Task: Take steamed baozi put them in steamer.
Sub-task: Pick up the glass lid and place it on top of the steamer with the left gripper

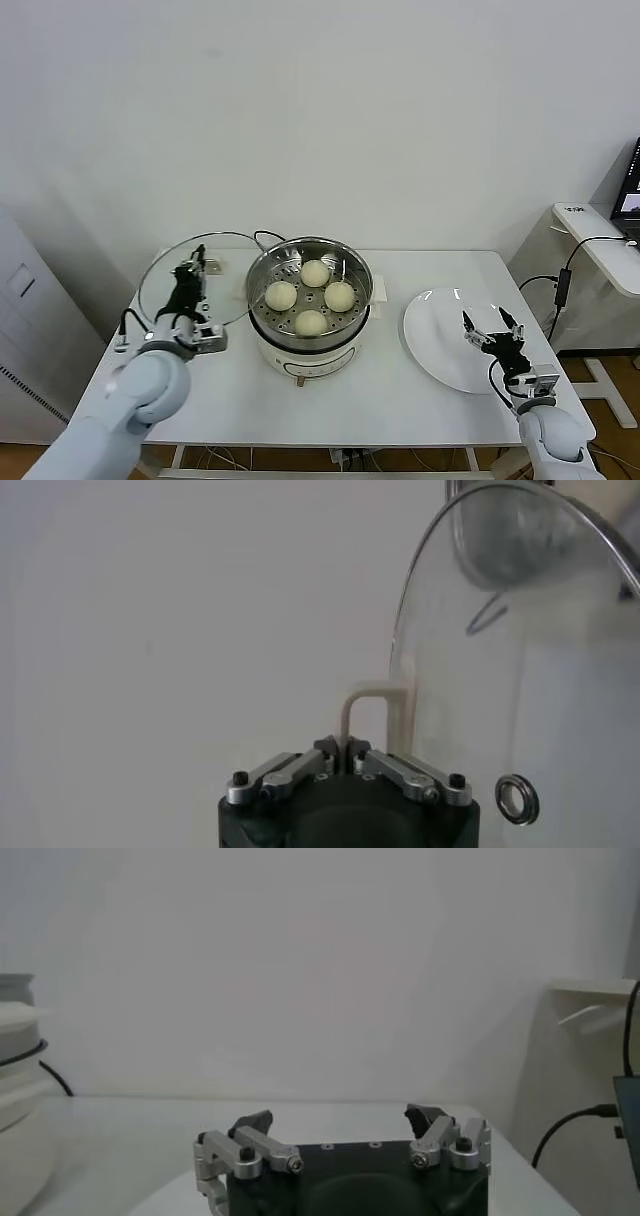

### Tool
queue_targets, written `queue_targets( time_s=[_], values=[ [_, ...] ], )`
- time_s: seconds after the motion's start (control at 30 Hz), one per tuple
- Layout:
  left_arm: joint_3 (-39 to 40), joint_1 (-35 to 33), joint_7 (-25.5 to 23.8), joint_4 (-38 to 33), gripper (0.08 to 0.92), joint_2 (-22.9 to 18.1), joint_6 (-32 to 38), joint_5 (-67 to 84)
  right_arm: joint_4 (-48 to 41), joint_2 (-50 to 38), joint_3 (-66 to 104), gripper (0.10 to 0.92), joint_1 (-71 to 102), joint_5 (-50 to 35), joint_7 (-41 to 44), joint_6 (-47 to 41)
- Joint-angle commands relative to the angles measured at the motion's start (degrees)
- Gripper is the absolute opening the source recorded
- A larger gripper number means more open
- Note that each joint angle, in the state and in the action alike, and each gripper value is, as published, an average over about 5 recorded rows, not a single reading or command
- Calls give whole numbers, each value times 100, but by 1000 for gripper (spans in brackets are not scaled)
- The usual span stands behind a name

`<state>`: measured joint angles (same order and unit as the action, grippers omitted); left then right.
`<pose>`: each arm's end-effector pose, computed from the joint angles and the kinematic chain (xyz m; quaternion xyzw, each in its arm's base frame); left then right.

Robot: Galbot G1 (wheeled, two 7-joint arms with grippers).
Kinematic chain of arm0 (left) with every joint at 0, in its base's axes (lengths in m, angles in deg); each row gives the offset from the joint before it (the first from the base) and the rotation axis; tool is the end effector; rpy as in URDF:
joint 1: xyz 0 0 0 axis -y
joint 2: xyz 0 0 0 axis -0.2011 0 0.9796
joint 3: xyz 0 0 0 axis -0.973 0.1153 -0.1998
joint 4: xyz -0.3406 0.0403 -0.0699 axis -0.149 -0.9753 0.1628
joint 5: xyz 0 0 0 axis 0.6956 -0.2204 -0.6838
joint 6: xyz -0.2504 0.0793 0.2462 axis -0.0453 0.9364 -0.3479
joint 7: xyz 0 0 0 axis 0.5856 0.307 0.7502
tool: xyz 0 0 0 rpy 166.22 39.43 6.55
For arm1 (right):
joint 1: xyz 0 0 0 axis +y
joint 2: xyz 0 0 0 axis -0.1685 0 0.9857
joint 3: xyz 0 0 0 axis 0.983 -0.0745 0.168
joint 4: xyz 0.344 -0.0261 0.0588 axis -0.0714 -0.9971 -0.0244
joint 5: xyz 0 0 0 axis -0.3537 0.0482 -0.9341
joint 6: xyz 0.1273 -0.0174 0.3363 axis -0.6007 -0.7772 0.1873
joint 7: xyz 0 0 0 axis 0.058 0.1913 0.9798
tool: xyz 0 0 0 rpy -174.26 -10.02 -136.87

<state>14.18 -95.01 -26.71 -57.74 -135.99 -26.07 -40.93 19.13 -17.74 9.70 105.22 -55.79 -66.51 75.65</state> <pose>0.3262 0.0147 -0.2141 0.0079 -0.7247 -0.6887 0.0188 0.3102 -0.2170 -0.3983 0.0074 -0.9989 0.0151 0.0429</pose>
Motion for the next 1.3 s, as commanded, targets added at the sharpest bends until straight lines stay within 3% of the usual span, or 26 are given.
queue_targets(
  time_s=[0.03,0.53,1.3],
  values=[
    [1280,848,-497,45,116,-630,-887,-870,-65,5,29,823,16,8,-12,-21],
    [1889,1256,-489,897,116,-1621,-895,-1594,-68,92,88,823,145,53,49,-13],
    [1516,1142,-845,1238,116,-2450,-895,-2471,-65,246,200,823,274,131,145,35]
  ],
)
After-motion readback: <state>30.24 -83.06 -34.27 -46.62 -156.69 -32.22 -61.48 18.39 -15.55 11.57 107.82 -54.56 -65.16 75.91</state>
